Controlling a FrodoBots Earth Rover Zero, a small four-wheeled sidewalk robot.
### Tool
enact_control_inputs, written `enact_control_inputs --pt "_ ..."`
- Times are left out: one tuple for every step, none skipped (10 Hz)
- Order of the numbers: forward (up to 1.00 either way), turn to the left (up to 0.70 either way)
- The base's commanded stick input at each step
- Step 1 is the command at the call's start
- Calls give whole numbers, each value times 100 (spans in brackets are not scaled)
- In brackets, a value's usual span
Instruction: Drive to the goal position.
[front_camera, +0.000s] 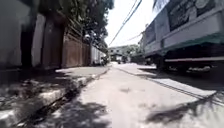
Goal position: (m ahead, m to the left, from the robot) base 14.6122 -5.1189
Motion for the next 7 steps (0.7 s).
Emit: enact_control_inputs --pt "100 0" --pt "100 0" --pt "100 0" --pt "100 0" --pt "100 0" --pt "100 0" --pt "100 0"
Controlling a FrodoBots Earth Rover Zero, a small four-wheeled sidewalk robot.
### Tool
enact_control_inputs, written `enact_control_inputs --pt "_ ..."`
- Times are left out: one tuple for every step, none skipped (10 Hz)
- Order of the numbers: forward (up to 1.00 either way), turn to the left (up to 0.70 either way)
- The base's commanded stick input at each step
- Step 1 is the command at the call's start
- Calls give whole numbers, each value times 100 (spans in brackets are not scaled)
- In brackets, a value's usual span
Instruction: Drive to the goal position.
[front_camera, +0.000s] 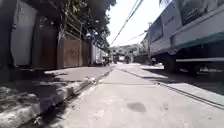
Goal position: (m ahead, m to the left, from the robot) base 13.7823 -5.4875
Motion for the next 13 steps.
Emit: enact_control_inputs --pt "100 0" --pt "100 0" --pt "100 -8" --pt "100 -36" --pt "100 -40" --pt "100 -40" --pt "100 -40" --pt "100 -40" --pt "100 -25" --pt "100 0" --pt "100 0" --pt "100 0" --pt "100 0"
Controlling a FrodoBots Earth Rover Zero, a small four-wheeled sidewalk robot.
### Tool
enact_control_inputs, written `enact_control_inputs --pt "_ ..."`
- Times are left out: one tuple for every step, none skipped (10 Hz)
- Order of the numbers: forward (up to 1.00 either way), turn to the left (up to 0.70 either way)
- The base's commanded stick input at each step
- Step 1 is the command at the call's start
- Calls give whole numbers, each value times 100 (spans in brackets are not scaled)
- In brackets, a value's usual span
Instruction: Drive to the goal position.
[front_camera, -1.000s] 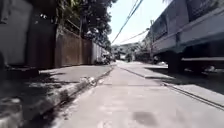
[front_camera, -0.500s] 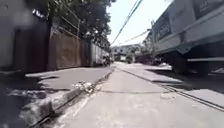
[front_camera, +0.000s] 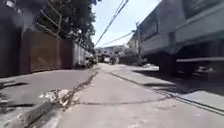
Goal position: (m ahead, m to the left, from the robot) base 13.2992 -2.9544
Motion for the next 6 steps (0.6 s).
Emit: enact_control_inputs --pt "100 0" --pt "100 0" --pt "100 0" --pt "100 0" --pt "100 0" --pt "100 0"
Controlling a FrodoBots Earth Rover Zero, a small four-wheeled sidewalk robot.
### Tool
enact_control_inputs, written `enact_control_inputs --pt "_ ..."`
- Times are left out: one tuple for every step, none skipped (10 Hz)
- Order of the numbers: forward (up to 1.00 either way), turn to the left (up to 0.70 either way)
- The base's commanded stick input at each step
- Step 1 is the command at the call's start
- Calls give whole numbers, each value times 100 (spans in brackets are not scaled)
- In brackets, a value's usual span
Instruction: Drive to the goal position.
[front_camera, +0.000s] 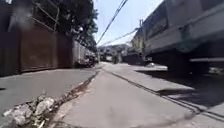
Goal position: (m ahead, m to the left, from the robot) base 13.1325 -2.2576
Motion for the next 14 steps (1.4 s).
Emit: enact_control_inputs --pt "100 0" --pt "100 0" --pt "100 -2" --pt "100 -36" --pt "100 -40" --pt "100 -40" --pt "100 -38" --pt "100 -4" --pt "100 0" --pt "100 0" --pt "100 0" --pt "100 0" --pt "100 0" --pt "100 0"
